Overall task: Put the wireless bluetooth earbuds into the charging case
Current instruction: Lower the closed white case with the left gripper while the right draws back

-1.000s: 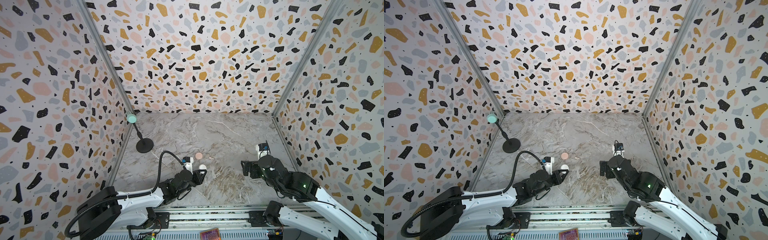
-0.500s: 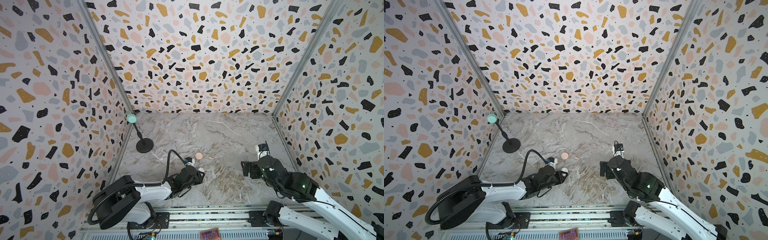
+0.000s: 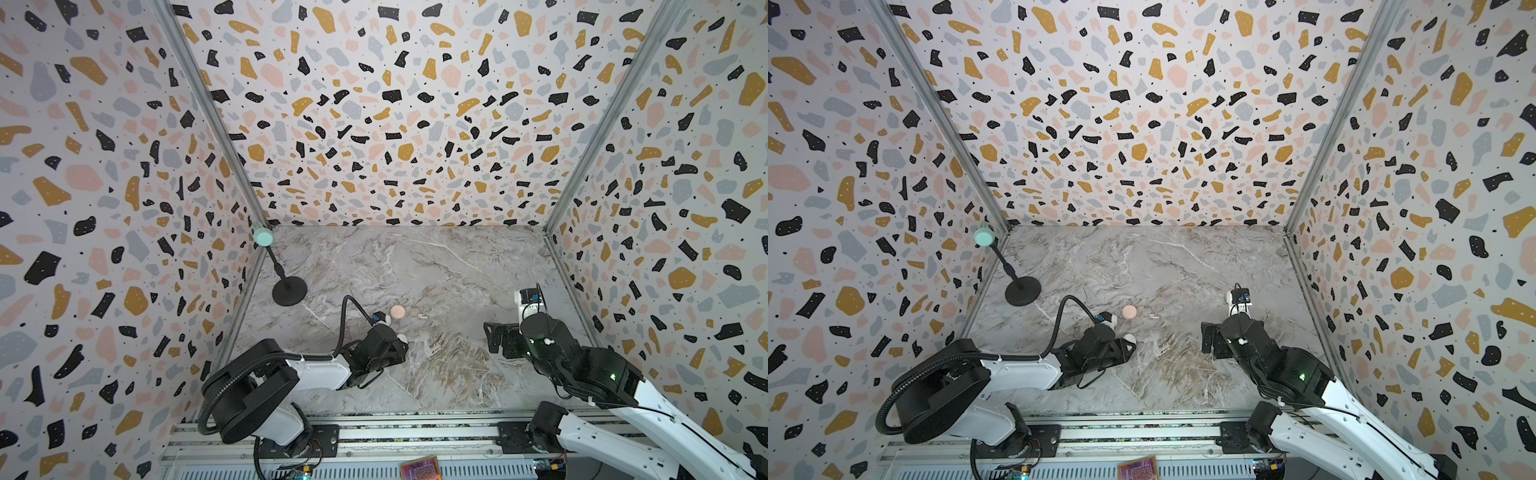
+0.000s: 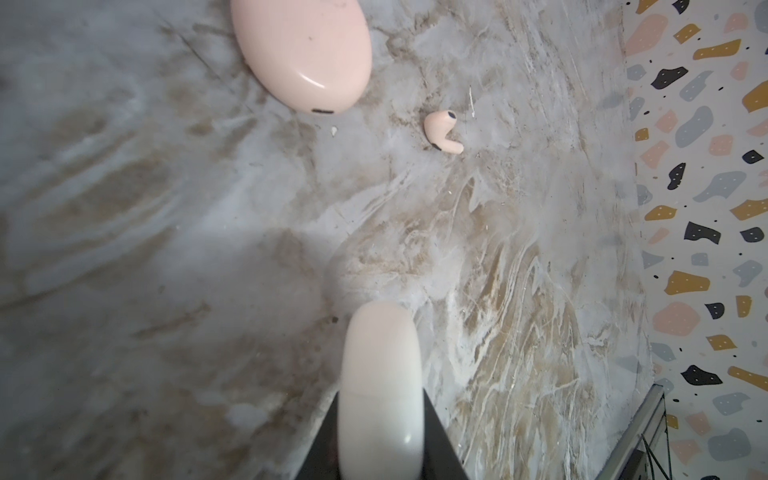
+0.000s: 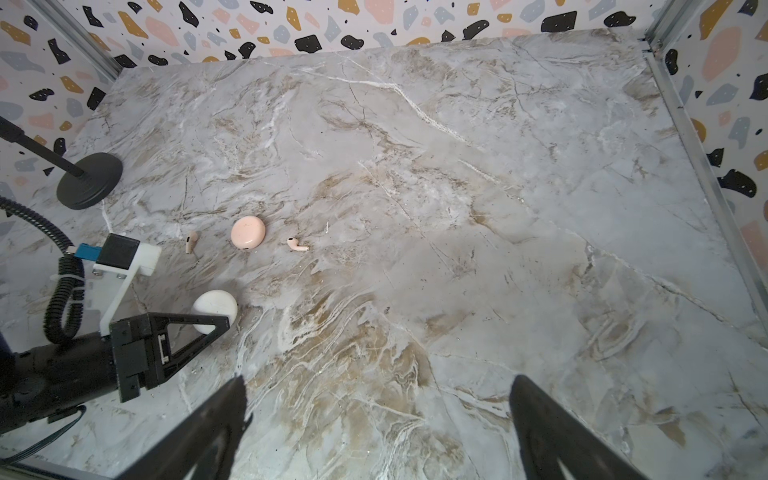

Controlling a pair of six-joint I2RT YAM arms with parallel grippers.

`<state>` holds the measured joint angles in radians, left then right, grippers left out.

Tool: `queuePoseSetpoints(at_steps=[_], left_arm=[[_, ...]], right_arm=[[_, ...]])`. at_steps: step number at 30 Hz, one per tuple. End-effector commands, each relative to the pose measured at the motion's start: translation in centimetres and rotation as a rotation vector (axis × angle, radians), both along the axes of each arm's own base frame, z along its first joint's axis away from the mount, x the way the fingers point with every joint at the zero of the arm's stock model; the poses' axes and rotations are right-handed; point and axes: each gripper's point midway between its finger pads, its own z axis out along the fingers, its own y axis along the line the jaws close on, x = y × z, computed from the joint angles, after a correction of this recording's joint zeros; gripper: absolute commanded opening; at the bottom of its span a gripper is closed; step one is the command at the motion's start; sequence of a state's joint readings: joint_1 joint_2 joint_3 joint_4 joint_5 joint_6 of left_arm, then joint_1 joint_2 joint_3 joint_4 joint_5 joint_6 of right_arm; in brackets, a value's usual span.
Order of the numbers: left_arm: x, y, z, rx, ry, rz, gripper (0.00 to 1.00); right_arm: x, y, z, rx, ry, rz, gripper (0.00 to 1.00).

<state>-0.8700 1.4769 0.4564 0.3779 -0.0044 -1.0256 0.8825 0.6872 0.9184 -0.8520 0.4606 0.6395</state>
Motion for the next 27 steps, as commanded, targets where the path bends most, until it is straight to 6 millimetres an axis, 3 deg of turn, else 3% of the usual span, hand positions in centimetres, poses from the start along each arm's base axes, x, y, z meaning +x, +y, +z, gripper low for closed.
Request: queuePoseSetpoints(at_steps=[1,15,21,27], left_arm=[[0.7,-0.5,0.6,-0.023,-0.003,0.017,0.0],[0.3,-0.7,-0.4,-0.051,0.046,0.033,0.0],[0.2,-0.7,-0.3,-0.056,0.052,0.032,0.14],[-0.1,-0.8,-0.3,-0.053,0.062,0.021,0.19]], right_arm=[[0.1,-0.1,0.4,0.002,-0.017,0.002,0.99],[0.0,-0.2,0.6,0.016,-0.028,0.003,0.99],[0.1,-0.2,0.5,0.011,-0.023,0.003,0.99],[0.1,-0.3,0.4,0.013,-0.023,-0.002,0.99]])
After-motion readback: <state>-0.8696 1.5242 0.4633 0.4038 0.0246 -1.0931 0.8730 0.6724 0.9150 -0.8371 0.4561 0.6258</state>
